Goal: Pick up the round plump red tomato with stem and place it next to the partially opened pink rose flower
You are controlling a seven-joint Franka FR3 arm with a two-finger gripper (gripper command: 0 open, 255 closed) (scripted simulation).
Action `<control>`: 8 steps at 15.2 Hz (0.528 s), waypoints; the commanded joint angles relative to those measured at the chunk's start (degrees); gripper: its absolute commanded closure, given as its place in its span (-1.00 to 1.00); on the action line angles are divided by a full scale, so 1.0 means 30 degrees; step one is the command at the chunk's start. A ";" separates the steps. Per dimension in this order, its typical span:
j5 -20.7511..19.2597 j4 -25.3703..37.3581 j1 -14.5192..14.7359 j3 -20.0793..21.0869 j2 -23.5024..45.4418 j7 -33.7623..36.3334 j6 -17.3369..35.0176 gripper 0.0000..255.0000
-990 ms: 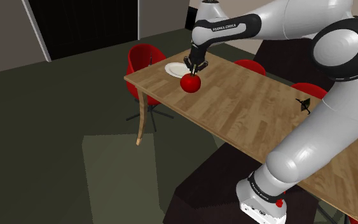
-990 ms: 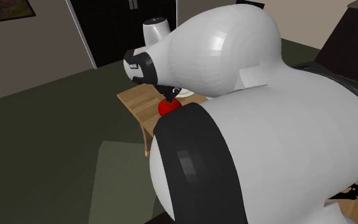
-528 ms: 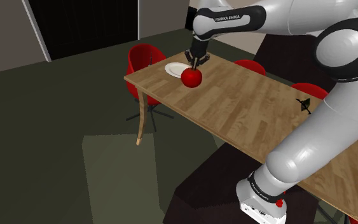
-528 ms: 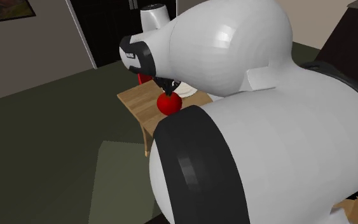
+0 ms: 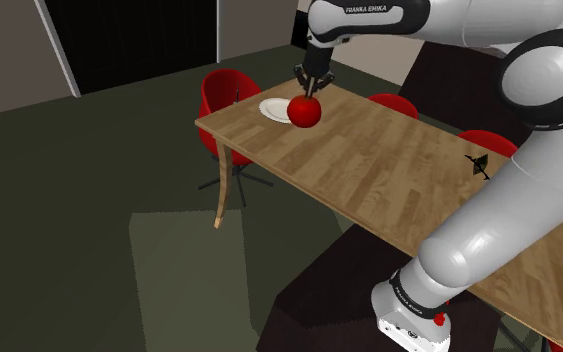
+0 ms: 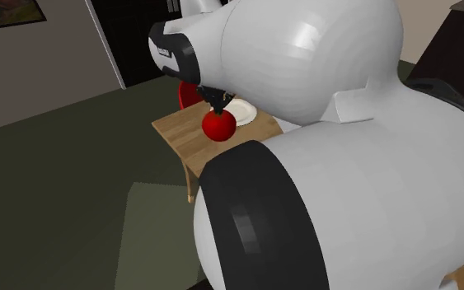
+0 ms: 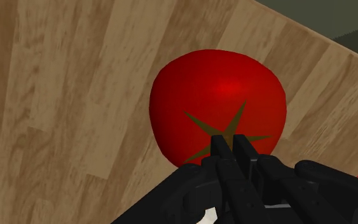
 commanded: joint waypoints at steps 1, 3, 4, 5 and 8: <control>0.0019 0.0487 0.0025 0.0023 -0.0012 -0.0021 -0.0504 1.00; 0.0037 0.0999 0.0031 0.0028 -0.0012 -0.0076 -0.1014 1.00; 0.0045 0.1264 0.0035 0.0031 -0.0005 -0.0103 -0.1270 1.00; 0.0052 0.1534 0.0039 0.0035 0.0006 -0.0129 -0.1528 1.00; 0.0065 0.2380 0.0052 0.0045 0.0067 -0.0205 -0.2310 1.00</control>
